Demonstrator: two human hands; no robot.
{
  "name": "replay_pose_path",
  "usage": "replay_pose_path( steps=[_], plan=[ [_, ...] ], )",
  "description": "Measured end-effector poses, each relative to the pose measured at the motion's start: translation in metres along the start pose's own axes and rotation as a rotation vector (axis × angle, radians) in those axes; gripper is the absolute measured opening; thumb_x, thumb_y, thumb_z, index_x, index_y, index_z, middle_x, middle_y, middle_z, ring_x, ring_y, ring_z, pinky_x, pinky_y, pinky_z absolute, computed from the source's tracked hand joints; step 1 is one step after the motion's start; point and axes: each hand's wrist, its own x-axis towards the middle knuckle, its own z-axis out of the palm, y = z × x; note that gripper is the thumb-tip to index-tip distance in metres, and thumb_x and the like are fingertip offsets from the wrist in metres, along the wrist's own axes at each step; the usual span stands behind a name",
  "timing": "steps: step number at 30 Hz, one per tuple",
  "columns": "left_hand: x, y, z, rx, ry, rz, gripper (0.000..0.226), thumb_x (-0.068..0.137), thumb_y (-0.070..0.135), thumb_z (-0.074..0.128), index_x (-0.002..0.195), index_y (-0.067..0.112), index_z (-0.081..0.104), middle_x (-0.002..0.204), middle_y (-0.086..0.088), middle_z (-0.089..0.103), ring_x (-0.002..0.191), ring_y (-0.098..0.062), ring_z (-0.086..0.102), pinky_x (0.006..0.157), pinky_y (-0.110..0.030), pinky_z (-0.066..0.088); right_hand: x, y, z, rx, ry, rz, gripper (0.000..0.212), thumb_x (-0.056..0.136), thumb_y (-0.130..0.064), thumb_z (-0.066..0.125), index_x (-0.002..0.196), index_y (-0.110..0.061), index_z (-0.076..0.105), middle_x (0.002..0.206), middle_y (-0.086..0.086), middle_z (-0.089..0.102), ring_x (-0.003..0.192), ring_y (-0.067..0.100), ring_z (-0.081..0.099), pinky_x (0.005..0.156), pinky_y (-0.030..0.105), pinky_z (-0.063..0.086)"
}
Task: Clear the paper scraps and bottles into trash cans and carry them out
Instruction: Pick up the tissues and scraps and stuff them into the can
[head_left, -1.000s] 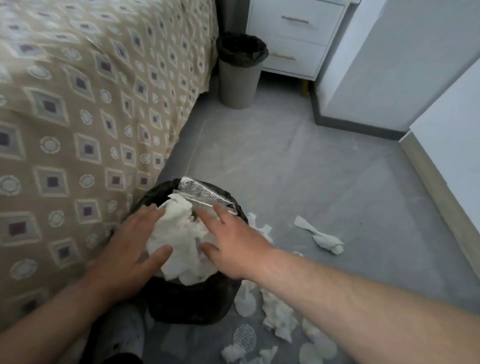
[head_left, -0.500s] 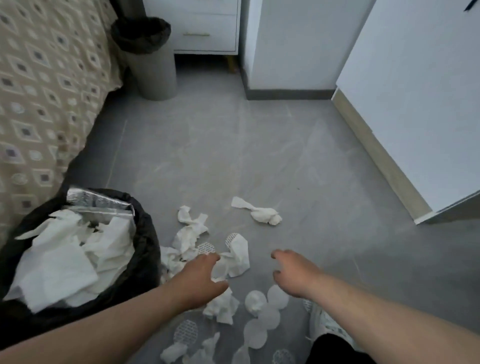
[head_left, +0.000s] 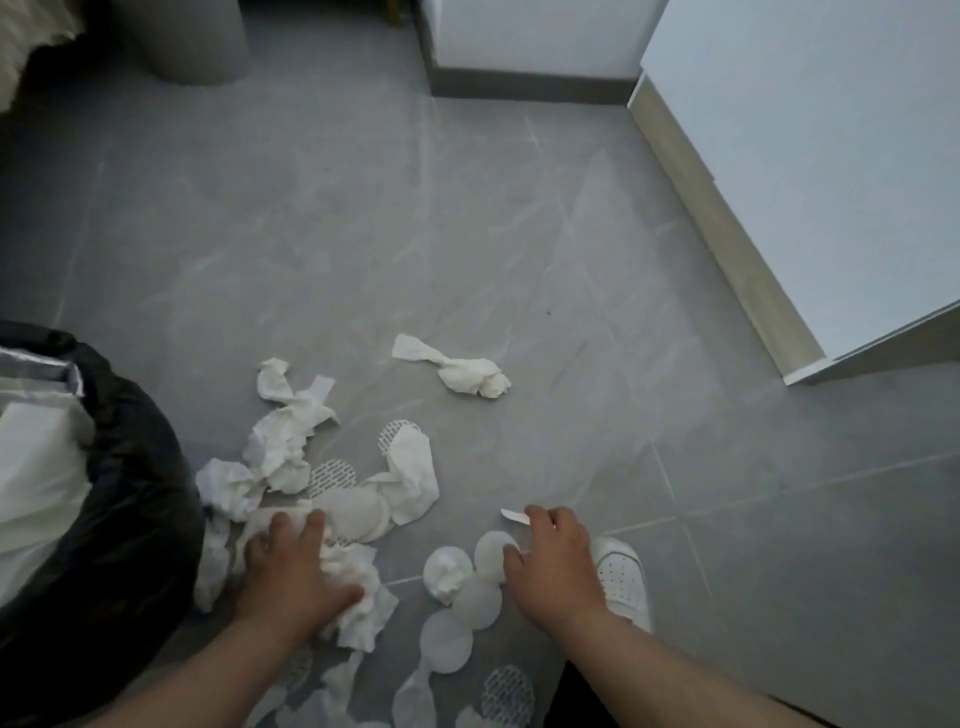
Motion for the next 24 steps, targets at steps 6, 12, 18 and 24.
replay_pose_path(
  steps=[6,12,18,24],
  plan=[
    [-0.008,0.008,0.010,-0.009,0.071,0.081,0.051,0.074,0.041,0.062,0.121,0.029,0.046,0.124,-0.005,0.043,0.111,-0.031,0.045,0.093,-0.036,0.039,0.002,-0.005,0.018,-0.117,-0.269,0.073,0.112,0.063,-0.073,0.060,0.150,-0.035,0.000,0.159,0.006,-0.014,0.146,0.035,-0.003,0.116,0.049,0.015],
    [-0.012,0.009,0.013,-0.150,0.035,0.083,0.035,0.073,0.028,0.064,0.101,0.022,0.046,0.106,-0.006,0.048,0.099,-0.031,0.054,0.078,-0.035,0.047,-0.019,-0.034,0.057,-0.276,-0.307,-0.042,0.104,0.071,-0.058,0.066,0.148,-0.033,0.001,0.159,0.009,-0.009,0.144,0.037,0.000,0.111,0.051,0.022],
    [-0.011,0.002,0.011,-0.346,0.059,0.074,0.027,0.070,0.027,0.064,0.084,0.028,0.041,0.091,0.002,0.056,0.082,-0.024,0.058,0.064,-0.032,0.044,-0.014,-0.037,0.060,-0.245,-0.245,-0.209,0.052,0.080,-0.030,0.066,0.124,-0.021,0.040,0.135,0.009,0.032,0.120,0.030,0.034,0.095,0.038,0.039],
    [-0.014,0.000,0.002,-0.499,0.000,0.036,0.021,0.069,0.026,0.064,0.076,0.024,0.044,0.075,0.005,0.060,0.071,-0.020,0.058,0.061,-0.030,0.043,-0.005,-0.038,0.060,-0.180,-0.329,-0.191,0.036,0.083,-0.021,0.060,0.116,-0.017,0.045,0.126,0.010,0.041,0.117,0.032,0.041,0.093,0.041,0.043]
  ],
)
